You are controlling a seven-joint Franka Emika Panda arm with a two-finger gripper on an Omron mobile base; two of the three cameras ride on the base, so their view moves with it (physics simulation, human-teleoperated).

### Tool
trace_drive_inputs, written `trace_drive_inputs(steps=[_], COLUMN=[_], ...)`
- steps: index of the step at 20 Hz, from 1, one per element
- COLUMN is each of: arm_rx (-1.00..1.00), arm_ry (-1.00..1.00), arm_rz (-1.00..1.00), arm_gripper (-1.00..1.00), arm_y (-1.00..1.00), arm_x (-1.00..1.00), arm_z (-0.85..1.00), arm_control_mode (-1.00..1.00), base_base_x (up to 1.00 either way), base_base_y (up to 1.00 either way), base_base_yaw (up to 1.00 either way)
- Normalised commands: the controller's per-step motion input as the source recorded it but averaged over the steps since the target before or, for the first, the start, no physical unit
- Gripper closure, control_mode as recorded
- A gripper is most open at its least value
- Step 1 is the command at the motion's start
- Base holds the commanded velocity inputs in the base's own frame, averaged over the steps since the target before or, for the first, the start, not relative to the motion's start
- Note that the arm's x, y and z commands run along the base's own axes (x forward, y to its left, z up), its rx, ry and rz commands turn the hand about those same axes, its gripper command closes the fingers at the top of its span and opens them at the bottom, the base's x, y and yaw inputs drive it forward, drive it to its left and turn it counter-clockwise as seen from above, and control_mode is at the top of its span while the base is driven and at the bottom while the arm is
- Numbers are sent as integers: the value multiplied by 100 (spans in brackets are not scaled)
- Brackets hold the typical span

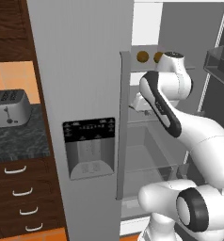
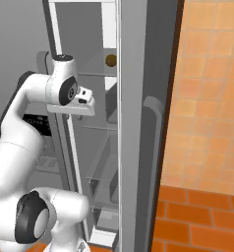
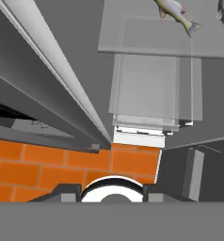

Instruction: Place one avocado and one fish in each tupperware on the nearby counter, to pack two identical lunches.

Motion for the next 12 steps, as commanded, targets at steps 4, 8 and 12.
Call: trace_drive_inputs(steps=[4, 8, 12], arm_rx=[-6, -6, -15], arm_ry=[-3, -2, -7], arm_rz=[0, 5, 47], arm_gripper=[-100, -100, -100], arm_y=[-13, -36, -48], arm_x=[0, 4, 33], arm_z=[-31, -50, 6], arm_control_mode=[-100, -100, -100], base_base_x=[0, 0, 0], base_base_y=[0, 0, 0], base_base_yaw=[0, 0, 0])
